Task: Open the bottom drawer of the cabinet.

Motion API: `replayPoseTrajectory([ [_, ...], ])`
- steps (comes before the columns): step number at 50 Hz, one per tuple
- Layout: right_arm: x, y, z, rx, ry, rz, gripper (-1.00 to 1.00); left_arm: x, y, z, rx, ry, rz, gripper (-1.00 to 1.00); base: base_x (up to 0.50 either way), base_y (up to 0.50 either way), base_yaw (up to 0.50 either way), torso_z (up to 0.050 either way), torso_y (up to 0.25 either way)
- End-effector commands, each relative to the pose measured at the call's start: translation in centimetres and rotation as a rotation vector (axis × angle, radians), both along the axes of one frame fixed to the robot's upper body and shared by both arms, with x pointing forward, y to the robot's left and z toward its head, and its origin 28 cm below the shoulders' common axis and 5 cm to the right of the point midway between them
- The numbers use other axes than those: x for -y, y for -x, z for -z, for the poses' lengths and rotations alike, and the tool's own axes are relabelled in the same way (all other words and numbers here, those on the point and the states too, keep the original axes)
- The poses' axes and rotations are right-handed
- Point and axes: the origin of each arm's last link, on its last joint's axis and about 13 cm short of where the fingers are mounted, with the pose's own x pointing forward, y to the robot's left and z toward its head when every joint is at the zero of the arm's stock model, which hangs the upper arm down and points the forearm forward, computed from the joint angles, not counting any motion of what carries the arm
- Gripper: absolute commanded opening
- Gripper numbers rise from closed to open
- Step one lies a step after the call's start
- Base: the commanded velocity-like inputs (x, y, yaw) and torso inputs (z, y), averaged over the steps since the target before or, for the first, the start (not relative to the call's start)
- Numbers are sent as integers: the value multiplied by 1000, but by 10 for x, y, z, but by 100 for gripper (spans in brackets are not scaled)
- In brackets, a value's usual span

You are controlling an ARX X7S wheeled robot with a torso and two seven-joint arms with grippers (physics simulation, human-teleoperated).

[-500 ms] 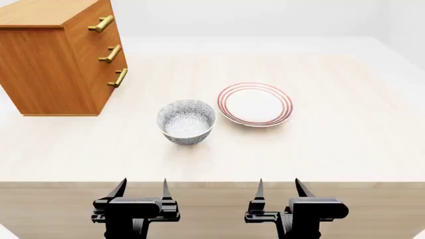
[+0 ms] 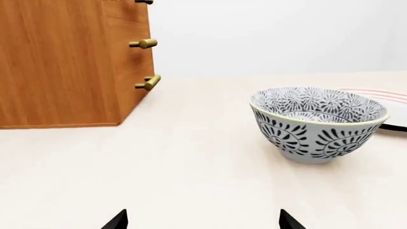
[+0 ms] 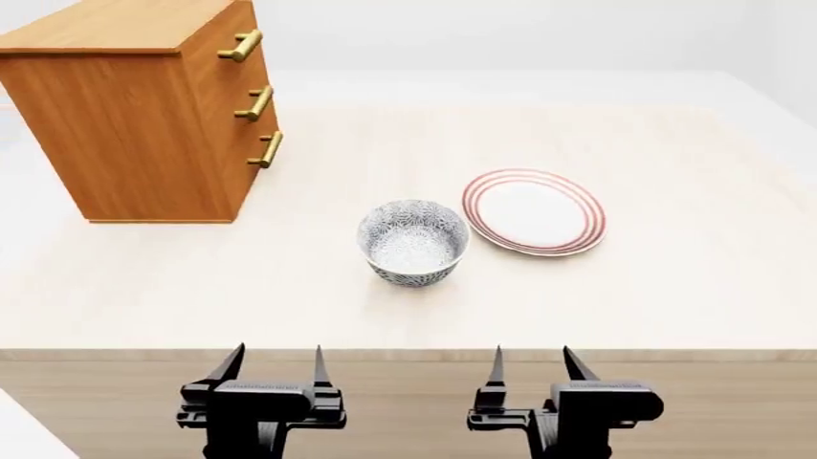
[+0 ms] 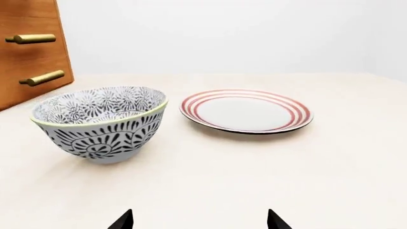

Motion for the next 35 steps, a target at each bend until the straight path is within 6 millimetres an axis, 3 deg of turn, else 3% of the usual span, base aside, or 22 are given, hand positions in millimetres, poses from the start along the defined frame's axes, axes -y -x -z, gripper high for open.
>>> replayPoseTrajectory([
  [1, 1, 1, 1, 2, -10, -2, 100, 1, 0, 2, -4, -2, 4, 100, 0, 0, 0, 0, 0],
  [9, 1, -1, -1, -19, 15, 8, 100, 1, 0, 1, -7, -7, 1, 100, 0, 0, 0, 0, 0],
  [11, 1, -1, -9, -27, 21, -7, 100, 0, -2, -5, -12, -12, 4, 100, 0, 0, 0, 0, 0],
  [14, 1, -3, -32, -18, 35, -36, 100, -1, -6, -29, 3, -35, 18, 100, 0, 0, 0, 0, 0],
  [16, 3, -2, -69, 31, 20, -63, 100, -5, -10, -61, 56, -22, 0, 100, 0, 0, 0, 0, 0],
  [19, 4, 4, -96, 94, 27, -47, 100, -6, -5, -86, 122, -34, 18, 100, 0, 0, 0, 0, 0],
  [21, 4, 8, -103, 131, 32, -46, 100, -6, -1, -90, 132, -27, 25, 100, 47, 0, 0, 0, 0],
  [35, 5, 8, -99, 141, 17, -35, 100, -5, -2, -81, 125, -41, 32, 100, 457, 0, 0, 0, 0],
])
